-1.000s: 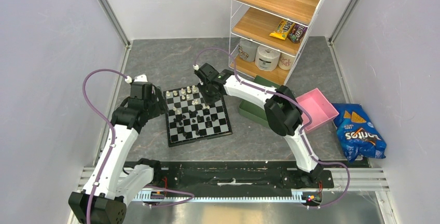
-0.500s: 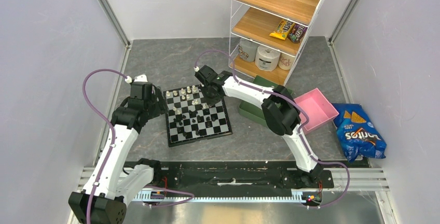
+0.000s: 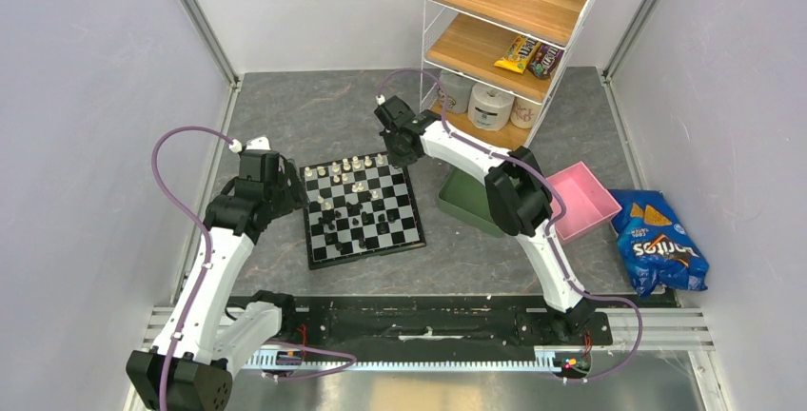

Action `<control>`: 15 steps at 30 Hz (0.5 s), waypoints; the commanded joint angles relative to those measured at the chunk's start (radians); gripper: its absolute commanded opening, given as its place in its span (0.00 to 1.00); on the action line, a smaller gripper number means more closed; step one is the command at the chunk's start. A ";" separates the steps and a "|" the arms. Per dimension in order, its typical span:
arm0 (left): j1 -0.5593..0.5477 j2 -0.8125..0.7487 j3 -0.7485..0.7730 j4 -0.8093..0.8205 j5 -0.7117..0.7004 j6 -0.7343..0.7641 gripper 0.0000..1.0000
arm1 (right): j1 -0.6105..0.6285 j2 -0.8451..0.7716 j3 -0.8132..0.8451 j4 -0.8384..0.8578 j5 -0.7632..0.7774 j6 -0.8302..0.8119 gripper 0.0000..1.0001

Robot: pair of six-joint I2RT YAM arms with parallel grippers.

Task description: Set up the chess pieces on the board

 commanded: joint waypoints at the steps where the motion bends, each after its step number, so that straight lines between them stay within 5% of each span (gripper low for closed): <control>1: 0.009 0.001 0.000 0.001 -0.004 -0.016 0.79 | -0.009 0.023 0.051 0.011 0.017 0.011 0.15; 15: 0.018 0.006 0.001 0.000 0.003 -0.014 0.79 | -0.011 0.057 0.070 0.011 -0.046 0.025 0.16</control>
